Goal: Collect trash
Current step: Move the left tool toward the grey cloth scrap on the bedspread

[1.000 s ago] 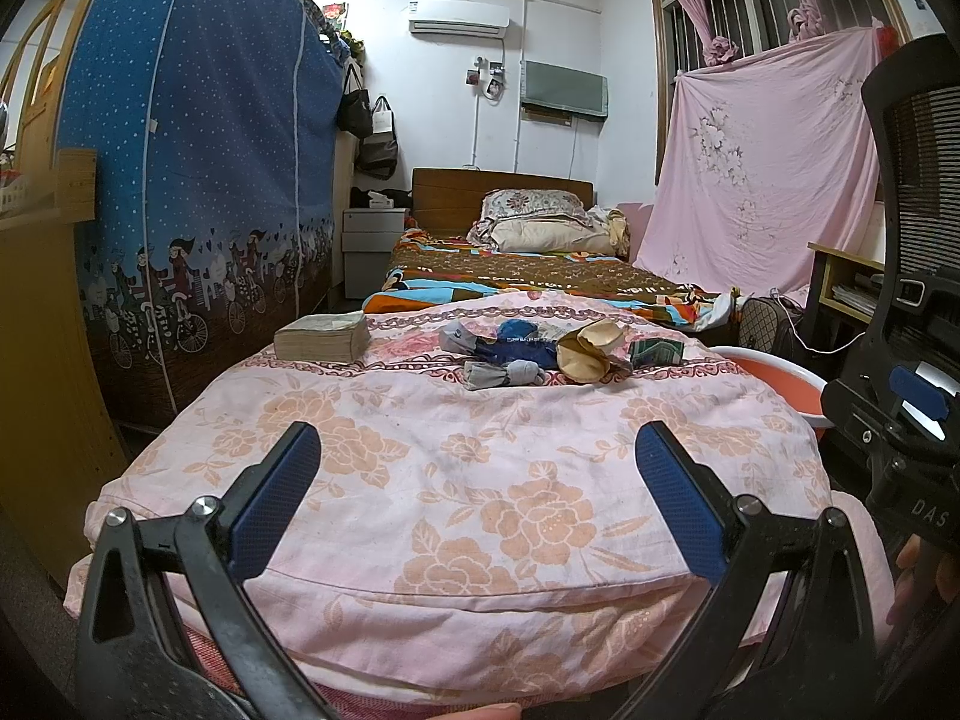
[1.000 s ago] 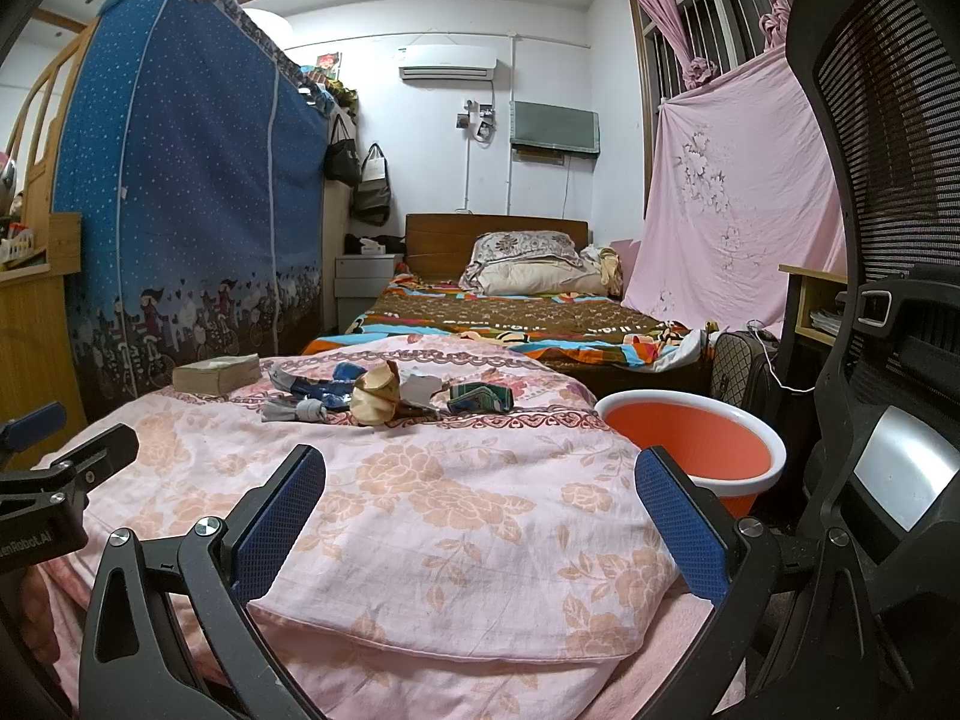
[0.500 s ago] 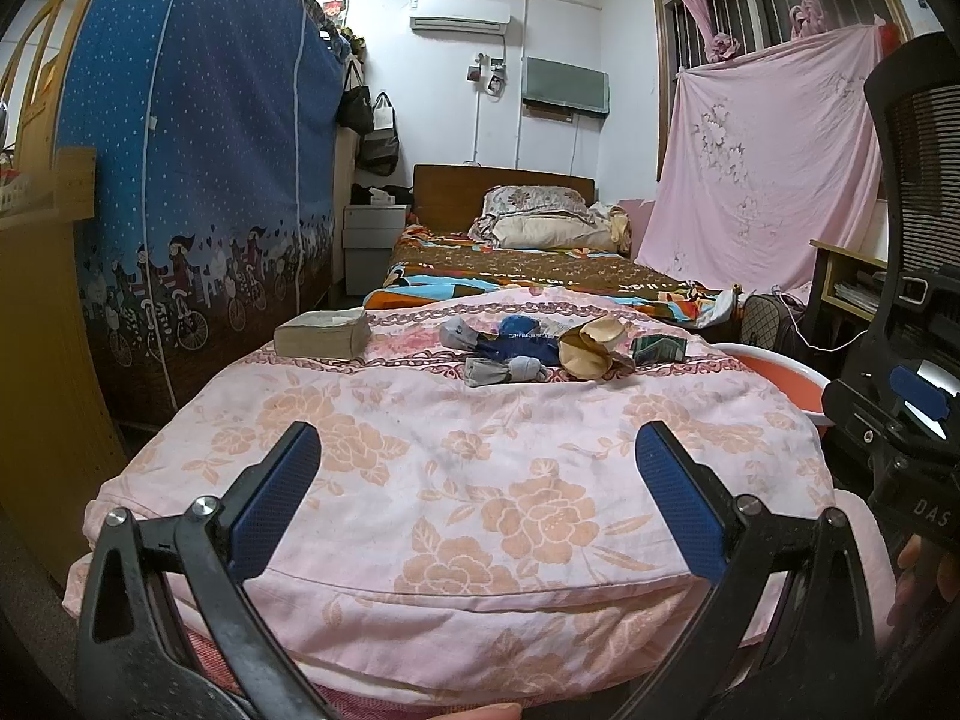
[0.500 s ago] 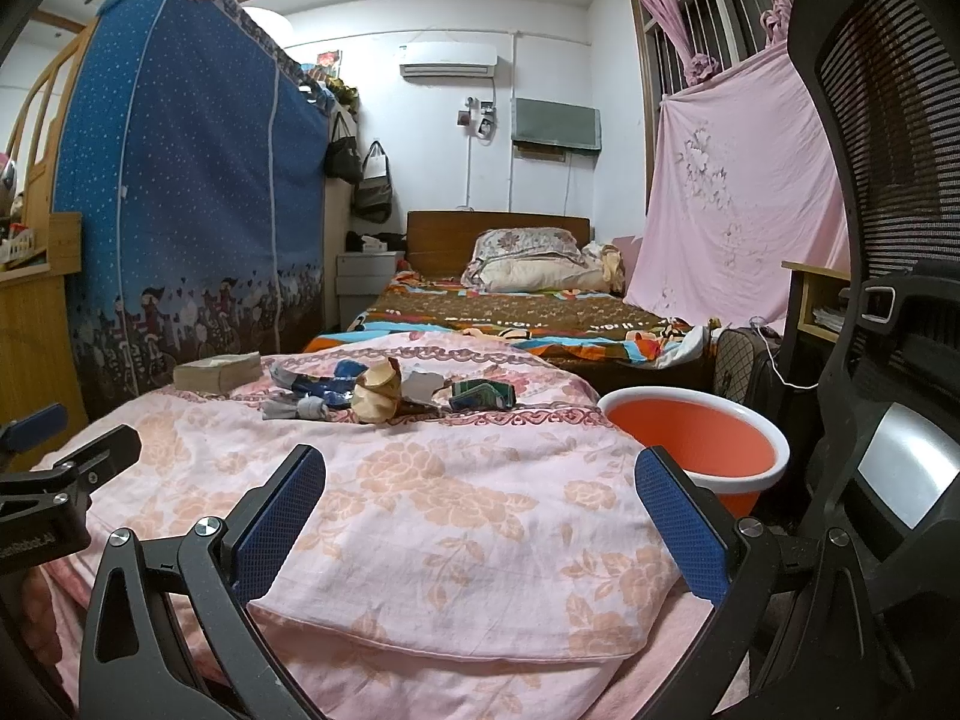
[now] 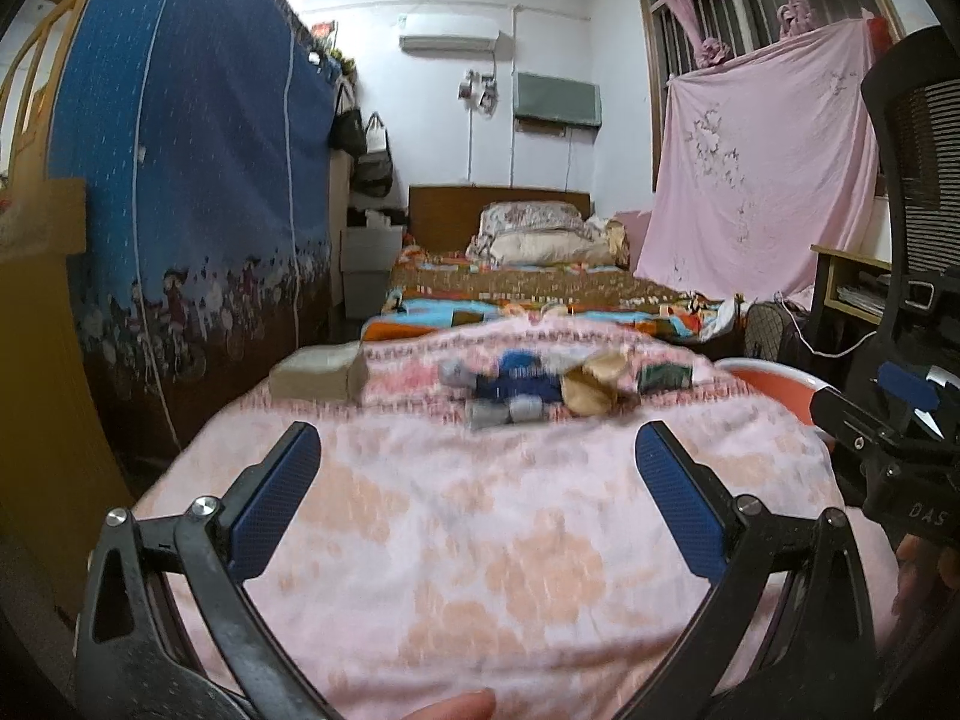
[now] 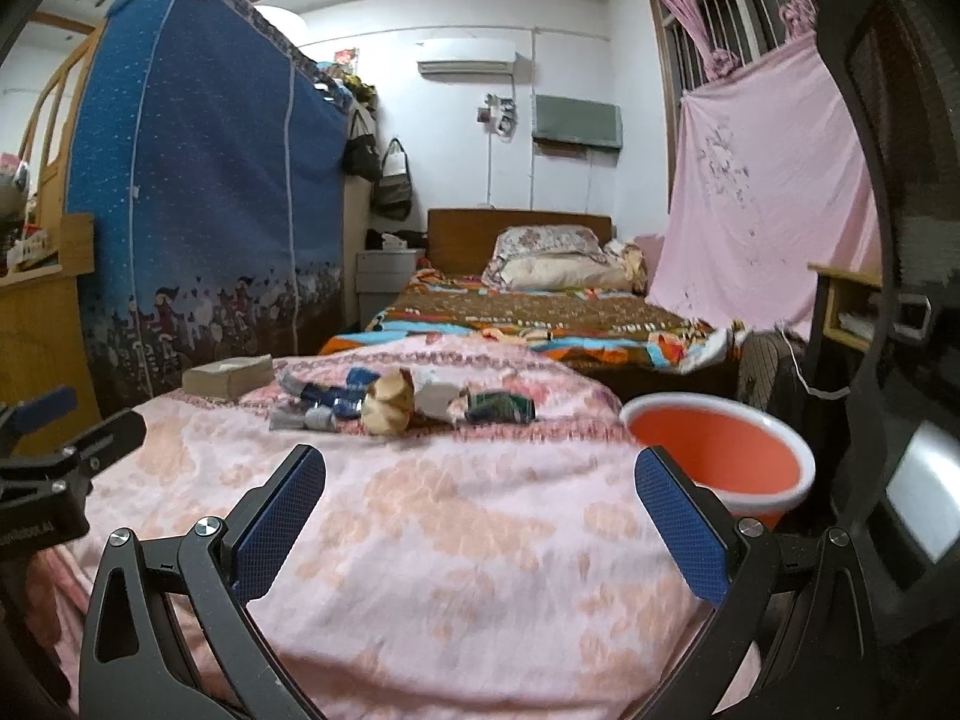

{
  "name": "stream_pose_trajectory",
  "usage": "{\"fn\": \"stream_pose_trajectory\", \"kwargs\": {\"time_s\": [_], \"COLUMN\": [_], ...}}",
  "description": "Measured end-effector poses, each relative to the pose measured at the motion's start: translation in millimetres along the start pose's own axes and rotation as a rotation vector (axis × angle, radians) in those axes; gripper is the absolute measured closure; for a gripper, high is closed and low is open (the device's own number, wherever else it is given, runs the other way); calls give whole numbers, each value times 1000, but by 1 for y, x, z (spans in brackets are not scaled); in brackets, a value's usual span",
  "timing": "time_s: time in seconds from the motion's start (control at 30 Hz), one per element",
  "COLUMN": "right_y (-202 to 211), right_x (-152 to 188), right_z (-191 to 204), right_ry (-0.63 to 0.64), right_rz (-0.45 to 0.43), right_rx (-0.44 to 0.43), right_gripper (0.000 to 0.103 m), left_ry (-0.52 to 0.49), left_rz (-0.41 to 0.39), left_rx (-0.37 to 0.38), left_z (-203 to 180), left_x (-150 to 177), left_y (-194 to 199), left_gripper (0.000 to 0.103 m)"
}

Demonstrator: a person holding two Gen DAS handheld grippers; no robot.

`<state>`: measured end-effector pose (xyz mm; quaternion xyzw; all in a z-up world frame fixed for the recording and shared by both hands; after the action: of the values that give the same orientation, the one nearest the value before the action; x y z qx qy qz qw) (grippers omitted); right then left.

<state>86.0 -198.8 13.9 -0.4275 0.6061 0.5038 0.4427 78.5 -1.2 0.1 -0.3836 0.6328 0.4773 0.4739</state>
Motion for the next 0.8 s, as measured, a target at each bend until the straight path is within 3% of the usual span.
{"fn": "stream_pose_trajectory", "kwargs": {"time_s": [0.33,0.6,0.73,0.8], "right_y": [-52,-106,-123,-130], "right_x": [-44,-57,-59,-59], "right_z": [9,21,35,43], "right_ry": [30,30,53,69], "right_rz": [-72,-16,8,24], "right_rx": [-46,-137,-190,-207], "right_gripper": [0,0,0,3], "left_ry": [-4,-45,-31,-14], "left_rz": [-67,-88,-58,-8], "left_rx": [12,28,55,97], "left_z": [22,34,41,43], "left_x": [-47,-64,-65,-58], "left_y": [-55,-85,-99,-109], "left_gripper": [12,12,13,18]}}
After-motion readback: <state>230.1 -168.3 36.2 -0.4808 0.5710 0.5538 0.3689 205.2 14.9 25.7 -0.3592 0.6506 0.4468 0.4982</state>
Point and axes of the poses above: each gripper's, at about its wrist camera, not at the fingertips, and y roughly against the way its jaws point, z to its left, x to its underside, the point moved 6 cm from there along -y, roughly the way its jaws point, and after that the axes turned 15 degrees about x, right-handed, at the moved point
